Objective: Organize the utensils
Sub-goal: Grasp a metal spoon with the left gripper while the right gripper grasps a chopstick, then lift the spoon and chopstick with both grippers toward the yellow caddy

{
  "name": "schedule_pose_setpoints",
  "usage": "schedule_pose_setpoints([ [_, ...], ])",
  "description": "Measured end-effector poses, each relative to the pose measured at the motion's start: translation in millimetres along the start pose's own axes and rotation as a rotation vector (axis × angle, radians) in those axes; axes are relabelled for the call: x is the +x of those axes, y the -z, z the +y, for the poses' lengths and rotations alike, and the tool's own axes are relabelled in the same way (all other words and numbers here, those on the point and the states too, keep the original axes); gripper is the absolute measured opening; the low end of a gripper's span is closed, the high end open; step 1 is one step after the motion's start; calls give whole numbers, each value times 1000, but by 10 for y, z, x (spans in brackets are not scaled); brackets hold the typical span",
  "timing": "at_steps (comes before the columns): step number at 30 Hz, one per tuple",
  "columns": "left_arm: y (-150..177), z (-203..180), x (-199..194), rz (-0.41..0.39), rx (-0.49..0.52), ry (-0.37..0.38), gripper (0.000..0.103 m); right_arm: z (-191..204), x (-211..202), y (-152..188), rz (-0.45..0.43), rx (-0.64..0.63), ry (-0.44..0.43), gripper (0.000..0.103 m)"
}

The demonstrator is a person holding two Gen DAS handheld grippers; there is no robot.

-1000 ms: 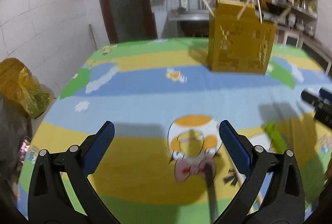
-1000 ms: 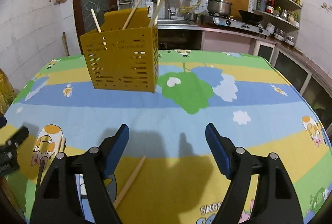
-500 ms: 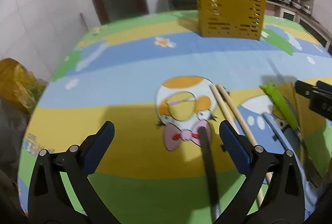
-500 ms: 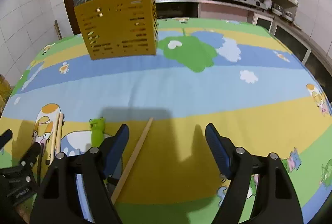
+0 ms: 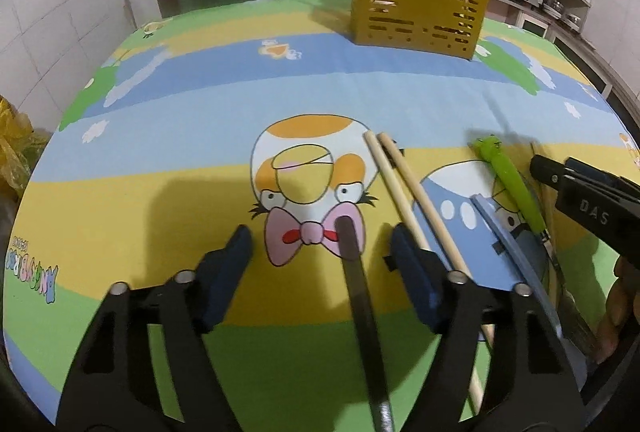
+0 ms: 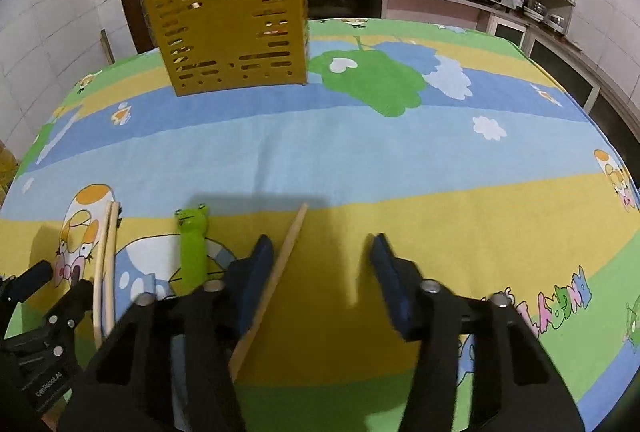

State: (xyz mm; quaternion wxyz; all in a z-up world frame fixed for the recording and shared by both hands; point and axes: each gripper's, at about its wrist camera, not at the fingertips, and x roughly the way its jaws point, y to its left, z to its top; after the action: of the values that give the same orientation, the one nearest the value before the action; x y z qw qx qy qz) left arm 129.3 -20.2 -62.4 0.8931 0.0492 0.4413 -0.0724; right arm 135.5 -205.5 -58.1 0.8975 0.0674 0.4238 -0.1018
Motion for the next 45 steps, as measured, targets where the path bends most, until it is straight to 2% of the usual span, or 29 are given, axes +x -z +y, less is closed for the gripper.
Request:
schedule_pose_setpoints([
  [5,-3,-63,-22,10,19,19,44,122,-9,-22,16,-23,16,27],
  [8,-29,-30,-25,25,-3,26,25,138,10,-57,32,-3,13,20],
  [9,-44,-14,-20,31,-11,25,15,138,16,-64,33,1,12,16],
  [10,-58,-6,-12,38,-15,27,11,137,24,-70,34,4,7,13],
  [19,-141,6,28,55,-45,35,8,33,60,-140,46,37,-70,10],
  [23,-185,77,-23,32,-85,41,8,-58,-5,-179,17,68,-98,10],
  [29,-301,157,-244,-61,-122,39,8,-168,-210,-297,-57,87,-118,9],
  [38,-493,189,-683,-240,-130,30,8,-310,-503,-473,-159,81,-117,8],
  [45,-489,145,-826,-314,-109,3,8,-319,-799,-483,-319,49,-109,6],
])
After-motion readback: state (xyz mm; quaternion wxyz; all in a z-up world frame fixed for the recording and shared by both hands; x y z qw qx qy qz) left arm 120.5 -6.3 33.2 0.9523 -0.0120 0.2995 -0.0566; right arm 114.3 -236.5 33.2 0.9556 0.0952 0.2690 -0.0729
